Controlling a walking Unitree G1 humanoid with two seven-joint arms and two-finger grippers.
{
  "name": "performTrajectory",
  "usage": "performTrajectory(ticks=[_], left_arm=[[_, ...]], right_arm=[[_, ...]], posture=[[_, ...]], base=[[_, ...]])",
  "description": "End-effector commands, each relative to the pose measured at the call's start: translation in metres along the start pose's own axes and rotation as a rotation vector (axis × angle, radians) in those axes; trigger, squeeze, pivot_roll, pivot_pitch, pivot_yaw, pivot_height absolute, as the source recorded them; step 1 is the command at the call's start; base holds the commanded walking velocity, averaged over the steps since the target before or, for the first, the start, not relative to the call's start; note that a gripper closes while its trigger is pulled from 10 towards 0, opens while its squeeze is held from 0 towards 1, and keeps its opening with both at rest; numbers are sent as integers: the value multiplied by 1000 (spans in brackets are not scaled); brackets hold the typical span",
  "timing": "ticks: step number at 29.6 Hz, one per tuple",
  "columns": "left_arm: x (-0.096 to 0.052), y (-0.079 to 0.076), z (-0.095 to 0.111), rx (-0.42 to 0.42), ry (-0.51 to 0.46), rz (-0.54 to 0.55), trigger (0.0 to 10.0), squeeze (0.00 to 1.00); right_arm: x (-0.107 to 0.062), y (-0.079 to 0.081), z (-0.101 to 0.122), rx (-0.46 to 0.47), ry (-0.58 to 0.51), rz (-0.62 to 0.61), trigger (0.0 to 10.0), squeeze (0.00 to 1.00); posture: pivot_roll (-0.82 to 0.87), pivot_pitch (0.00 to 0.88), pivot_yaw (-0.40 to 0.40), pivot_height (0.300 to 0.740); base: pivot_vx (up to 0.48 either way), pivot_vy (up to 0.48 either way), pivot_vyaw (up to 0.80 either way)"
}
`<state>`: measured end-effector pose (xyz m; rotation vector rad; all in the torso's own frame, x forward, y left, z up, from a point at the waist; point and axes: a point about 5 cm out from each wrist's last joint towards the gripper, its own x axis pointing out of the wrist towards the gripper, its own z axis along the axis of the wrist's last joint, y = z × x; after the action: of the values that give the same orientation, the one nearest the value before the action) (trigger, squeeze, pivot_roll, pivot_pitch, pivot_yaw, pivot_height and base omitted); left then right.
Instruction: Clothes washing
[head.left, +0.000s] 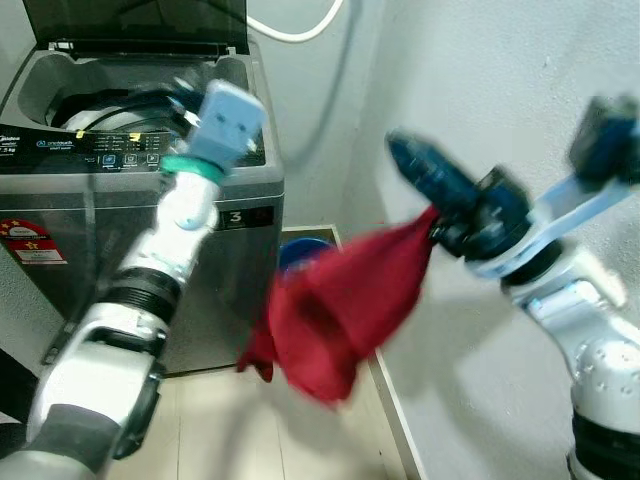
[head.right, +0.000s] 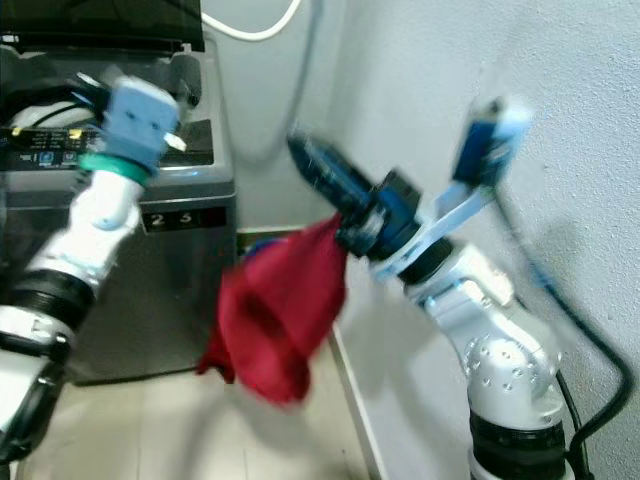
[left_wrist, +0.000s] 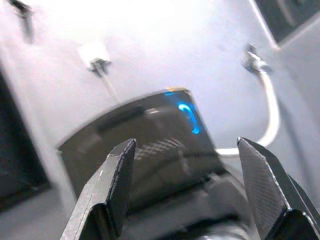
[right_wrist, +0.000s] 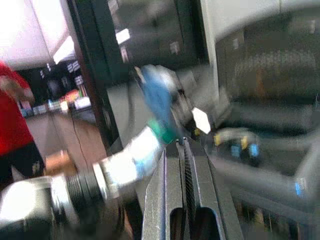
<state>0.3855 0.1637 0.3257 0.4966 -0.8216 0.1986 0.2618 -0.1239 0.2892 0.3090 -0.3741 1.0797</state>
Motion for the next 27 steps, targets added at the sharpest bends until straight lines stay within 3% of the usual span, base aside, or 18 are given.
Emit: performTrajectory(ticks=[1, 4, 6, 8, 9, 10, 12, 13, 14, 15, 16, 17, 18, 19, 20, 22, 24, 27], left_arm=[[3, 0, 8, -5, -38, 6, 10000, 0], [2, 2, 14, -55, -61, -35, 10000, 0], [-5, -6, 15, -114, -52, -94, 10000, 0], [-26, -26, 11, -259, 21, -217, 10000, 0], [-26, -26, 11, -259, 21, -217, 10000, 0], [-46, -41, 6, -355, 92, -333, 10000, 0], [-65, -52, 4, -429, 142, -433, 10000, 0], [-65, -52, 4, -429, 142, -433, 10000, 0], [-94, -58, 2, -500, 202, -563, 10000, 0], [-94, -58, 2, -500, 202, -563, 10000, 0], [-124, -58, 1, -570, 272, -675, 10000, 0], [-124, -58, 1, -570, 272, -675, 10000, 0], [-143, -58, 3, -616, 319, -742, 10000, 0], [-143, -58, 3, -616, 319, -742, 10000, 0], [-159, -56, 3, -646, 363, -791, 10000, 0], [-170, -53, 4, -671, 395, -822, 10000, 0], [-195, -50, 5, -716, 463, -894, 10000, 0], [-211, -48, 5, -736, 516, -934, 10000, 0]], right_arm=[[-1, 0, -7, -37, 40, 0, 10000, 0], [0, -4, -26, -60, 111, -34, 10000, 0], [4, -6, -31, -82, 121, -46, 10000, 0], [14, -13, -32, -130, 106, -104, 10000, 0], [14, -13, -32, -130, 106, -104, 10000, 0], [19, -20, -33, -173, 101, -169, 10000, 0], [22, -25, -34, -208, 97, -225, 10000, 0], [22, -25, -34, -208, 97, -225, 10000, 0], [24, -32, -35, -274, 92, -315, 10000, 0], [24, -32, -35, -274, 92, -315, 10000, 0], [26, -36, -34, -339, 76, -408, 10000, 0], [26, -36, -34, -339, 76, -408, 10000, 0], [26, -38, -33, -383, 62, -463, 10000, 0], [26, -38, -33, -383, 62, -463, 10000, 0], [28, -38, -32, -419, 44, -519, 10000, 0], [30, -37, -31, -449, 25, -553, 10000, 0], [39, -26, -28, -511, -23, -571, 10000, 0], [47, -18, -26, -538, -67, -557, 10000, 0]], posture=[[66, 28, -24, 740], [66, 28, -24, 740], [71, 31, -25, 740], [73, 34, -25, 740], [73, 34, -25, 740], [74, 37, -26, 740], [77, 38, -27, 740], [77, 38, -27, 740], [83, 44, -31, 740], [83, 44, -31, 740], [90, 48, -36, 740], [90, 48, -36, 740], [91, 49, -37, 740], [91, 49, -37, 740], [98, 52, -43, 740], [102, 52, -45, 740], [111, 56, -50, 740], [112, 56, -52, 740]], base=[[0, 0, 0], [0, 0, 0], [0, 0, 0], [0, 0, 0], [0, 0, 0], [0, 0, 0], [0, 0, 0], [0, 0, 0], [0, 0, 0], [0, 0, 0], [0, 0, 0], [0, 0, 0], [0, 0, 0], [0, 0, 0], [0, 0, 0], [0, 0, 0], [0, 0, 0], [0, 0, 0]])
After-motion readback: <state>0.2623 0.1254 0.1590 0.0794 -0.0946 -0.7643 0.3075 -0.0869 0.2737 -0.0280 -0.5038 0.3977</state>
